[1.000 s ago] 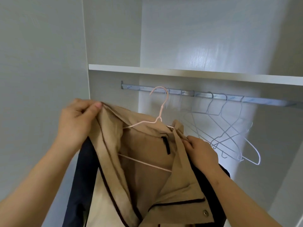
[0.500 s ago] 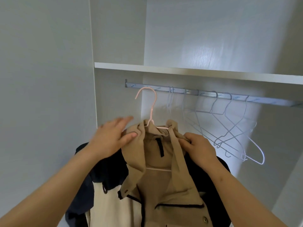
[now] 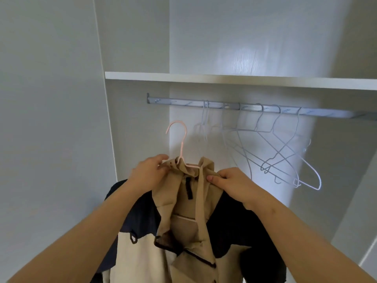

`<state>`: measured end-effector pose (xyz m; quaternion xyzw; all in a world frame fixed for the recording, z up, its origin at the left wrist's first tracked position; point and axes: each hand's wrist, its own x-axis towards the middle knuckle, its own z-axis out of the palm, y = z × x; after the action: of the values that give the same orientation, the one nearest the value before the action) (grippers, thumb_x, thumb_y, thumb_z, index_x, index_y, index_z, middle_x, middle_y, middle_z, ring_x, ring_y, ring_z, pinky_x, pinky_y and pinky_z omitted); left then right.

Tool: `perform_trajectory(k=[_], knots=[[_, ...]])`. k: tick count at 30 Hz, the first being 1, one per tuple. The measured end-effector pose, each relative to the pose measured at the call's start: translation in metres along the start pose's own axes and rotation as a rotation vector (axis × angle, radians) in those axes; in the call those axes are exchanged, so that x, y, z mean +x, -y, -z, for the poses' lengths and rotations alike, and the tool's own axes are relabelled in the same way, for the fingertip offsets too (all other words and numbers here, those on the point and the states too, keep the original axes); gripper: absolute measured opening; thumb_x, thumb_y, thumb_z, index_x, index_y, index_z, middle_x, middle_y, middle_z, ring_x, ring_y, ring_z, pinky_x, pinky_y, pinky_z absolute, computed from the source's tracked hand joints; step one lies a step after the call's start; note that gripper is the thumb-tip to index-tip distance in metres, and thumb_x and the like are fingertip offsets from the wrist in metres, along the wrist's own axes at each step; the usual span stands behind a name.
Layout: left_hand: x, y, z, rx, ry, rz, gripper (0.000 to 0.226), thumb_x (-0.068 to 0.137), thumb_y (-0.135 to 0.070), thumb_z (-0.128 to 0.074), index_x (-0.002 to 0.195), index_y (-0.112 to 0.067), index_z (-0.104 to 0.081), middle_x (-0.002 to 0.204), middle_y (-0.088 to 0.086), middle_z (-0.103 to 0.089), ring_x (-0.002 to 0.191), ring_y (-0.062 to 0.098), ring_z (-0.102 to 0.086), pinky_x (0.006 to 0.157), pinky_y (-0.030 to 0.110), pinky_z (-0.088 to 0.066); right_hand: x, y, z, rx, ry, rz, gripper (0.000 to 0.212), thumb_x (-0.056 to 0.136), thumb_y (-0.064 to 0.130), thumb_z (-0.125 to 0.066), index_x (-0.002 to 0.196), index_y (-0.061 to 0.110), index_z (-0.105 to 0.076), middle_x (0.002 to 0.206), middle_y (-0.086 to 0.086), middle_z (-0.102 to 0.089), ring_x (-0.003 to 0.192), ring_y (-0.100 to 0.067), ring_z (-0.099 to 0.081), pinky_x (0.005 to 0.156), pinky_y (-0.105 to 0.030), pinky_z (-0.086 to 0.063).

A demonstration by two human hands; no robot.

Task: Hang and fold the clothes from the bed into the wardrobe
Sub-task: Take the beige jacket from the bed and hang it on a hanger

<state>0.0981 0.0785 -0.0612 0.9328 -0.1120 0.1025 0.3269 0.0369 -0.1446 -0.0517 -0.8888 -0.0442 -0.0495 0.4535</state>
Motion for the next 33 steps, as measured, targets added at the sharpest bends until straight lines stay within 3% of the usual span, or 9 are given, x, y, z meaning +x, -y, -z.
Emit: perform_trajectory(k=[2,6,10,12,15,20,23,27,33], knots=[[0.0,0.007,-0.002,-0.086,-0.012,0.045,0.038,0.096,-0.031,-0.046,0.134,-0.027,-0.045,0.135,0.004,-0.049,0.123,0.023,-0.046,0.098,0.029,-0.033,0.002,-0.005,-0.006,0.099,-0.005,-0.089,0.037,0.09,0.029,-0.059,0.056,0.015,-0.056,0.037,0.011,-0.051,0.034,0.003,-0.046,0.036,-0.009,-0.031],[0.004,0.019,0.001,-0.214,-0.08,0.131,0.027,0.096,-0.023,-0.048,0.122,-0.024,-0.056,0.127,0.002,-0.055,0.116,0.019,-0.05,0.093,0.026,-0.033,0.016,-0.002,-0.017,0.284,-0.009,-0.243,0.025,0.089,0.029,-0.061,0.073,0.01,-0.066,0.072,-0.006,-0.067,0.063,-0.013,-0.063,0.05,-0.016,-0.049],[0.017,0.032,0.01,-0.302,-0.114,0.173,0.024,0.094,-0.02,-0.051,0.116,-0.018,-0.059,0.115,-0.002,-0.059,0.102,0.011,-0.049,0.088,0.024,-0.035,0.046,0.01,-0.041,0.462,0.003,-0.365,0.018,0.089,0.022,-0.061,0.086,0.005,-0.065,0.092,-0.016,-0.067,0.088,-0.029,-0.064,0.083,-0.037,-0.054],[0.03,0.039,0.017,-0.357,-0.138,0.19,0.021,0.094,-0.02,-0.051,0.113,-0.019,-0.06,0.109,-0.004,-0.058,0.1,0.011,-0.05,0.087,0.025,-0.036,0.066,0.017,-0.051,0.512,-0.006,-0.409,0.021,0.09,0.021,-0.059,0.097,0.002,-0.063,0.099,-0.018,-0.065,0.095,-0.032,-0.061,0.089,-0.041,-0.05],[0.058,0.046,0.028,-0.412,-0.18,0.195,0.017,0.094,-0.019,-0.052,0.108,-0.021,-0.061,0.101,-0.006,-0.058,0.098,0.013,-0.052,0.087,0.025,-0.039,0.105,0.031,-0.054,0.674,-0.057,-0.468,0.018,0.09,0.015,-0.053,0.097,0.0,-0.061,0.094,-0.019,-0.064,0.088,-0.032,-0.061,0.073,-0.035,-0.051],[0.102,0.055,0.048,-0.479,-0.23,0.163,0.013,0.092,-0.017,-0.055,0.101,-0.02,-0.063,0.099,-0.005,-0.06,0.098,0.014,-0.055,0.087,0.023,-0.038,0.166,0.066,-0.059,0.791,-0.123,-0.421,0.015,0.088,0.005,-0.045,0.081,0.001,-0.059,0.078,-0.016,-0.059,0.072,-0.027,-0.057,0.062,-0.033,-0.046],[0.123,0.063,0.054,-0.539,-0.218,0.188,0.01,0.09,-0.018,-0.056,0.095,-0.019,-0.064,0.097,-0.001,-0.066,0.097,0.018,-0.059,0.088,0.028,-0.044,0.203,0.086,-0.066,0.805,-0.148,-0.383,0.013,0.09,0.006,-0.045,0.086,0.001,-0.057,0.079,-0.013,-0.056,0.073,-0.024,-0.054,0.069,-0.034,-0.046],[0.145,0.078,0.058,-0.588,-0.194,0.239,0.026,0.091,-0.021,-0.055,0.116,-0.014,-0.06,0.114,0.006,-0.064,0.107,0.025,-0.058,0.097,0.035,-0.044,0.254,0.106,-0.081,0.836,-0.138,-0.339,0.024,0.095,0.01,-0.046,0.114,-0.002,-0.055,0.077,-0.011,-0.049,0.069,-0.021,-0.048,0.081,-0.034,-0.045],[0.179,0.106,0.048,-0.51,-0.237,0.27,0.028,0.094,-0.023,-0.05,0.119,-0.015,-0.057,0.111,0.003,-0.063,0.1,0.021,-0.058,0.085,0.026,-0.044,0.311,0.114,-0.116,0.702,-0.024,-0.259,0.036,0.093,-0.004,-0.043,0.129,-0.011,-0.045,0.078,-0.009,-0.05,0.071,-0.021,-0.051,0.098,-0.044,-0.042]])
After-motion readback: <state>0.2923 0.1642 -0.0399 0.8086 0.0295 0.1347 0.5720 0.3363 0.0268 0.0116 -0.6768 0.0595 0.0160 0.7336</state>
